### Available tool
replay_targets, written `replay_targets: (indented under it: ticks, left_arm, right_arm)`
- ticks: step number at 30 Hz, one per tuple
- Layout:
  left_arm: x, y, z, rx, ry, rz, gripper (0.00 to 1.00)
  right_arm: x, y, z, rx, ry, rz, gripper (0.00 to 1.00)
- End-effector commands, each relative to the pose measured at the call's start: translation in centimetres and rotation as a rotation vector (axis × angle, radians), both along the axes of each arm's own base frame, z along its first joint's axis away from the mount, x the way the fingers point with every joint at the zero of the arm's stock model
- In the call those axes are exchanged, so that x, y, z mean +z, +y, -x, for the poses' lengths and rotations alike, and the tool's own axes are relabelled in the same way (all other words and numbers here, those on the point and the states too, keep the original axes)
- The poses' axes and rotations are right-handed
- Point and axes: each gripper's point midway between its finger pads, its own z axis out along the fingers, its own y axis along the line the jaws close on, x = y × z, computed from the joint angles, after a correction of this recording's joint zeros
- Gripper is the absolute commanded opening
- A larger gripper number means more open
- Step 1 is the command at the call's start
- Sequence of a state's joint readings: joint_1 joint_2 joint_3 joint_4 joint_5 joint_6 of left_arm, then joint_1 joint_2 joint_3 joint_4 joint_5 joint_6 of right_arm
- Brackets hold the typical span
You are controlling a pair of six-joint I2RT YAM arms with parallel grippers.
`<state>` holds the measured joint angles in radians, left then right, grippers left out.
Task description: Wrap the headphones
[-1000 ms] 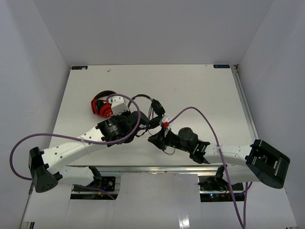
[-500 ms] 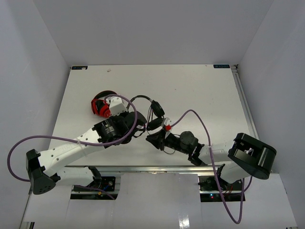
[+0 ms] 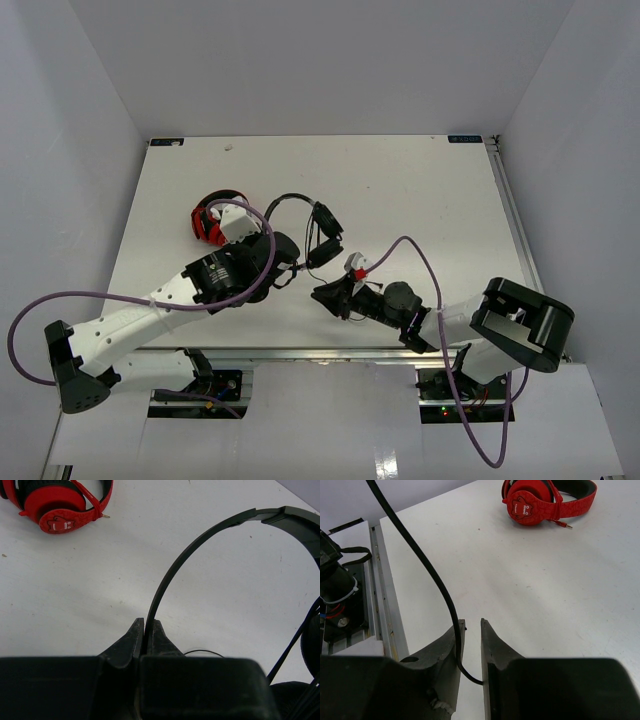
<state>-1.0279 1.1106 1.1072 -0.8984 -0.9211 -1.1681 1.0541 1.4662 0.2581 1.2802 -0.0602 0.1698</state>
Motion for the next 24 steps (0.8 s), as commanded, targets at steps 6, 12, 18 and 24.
replay_targets:
  ticks: [6, 12, 18, 24]
  left_arm:
    - [2.1, -0.6, 0.3, -0.014, -0.039, 0.131, 0.0]
    - [2.1, -0.9, 0.7, -0.051, -0.037, 0.155, 0.0]
    - [1.4, -0.8, 1.0, -0.065, -0.028, 0.146, 0.0]
    - [1.4, -1.2, 1.4, -0.135, -0.028, 0.143, 0.0]
  right_arm:
    - [3.2, 0.1, -1.6, -0.036, -0.121, -0.136, 0.28]
    - [4.0, 0.2, -2.6, 0.028, -0.164, -0.197, 0.28]
    - [4.5, 0.0, -4.4, 0.054, -0.181, -0.238, 0.18]
    - [5.5, -1.7, -6.1, 0.021, -0.187, -0.269, 0.08]
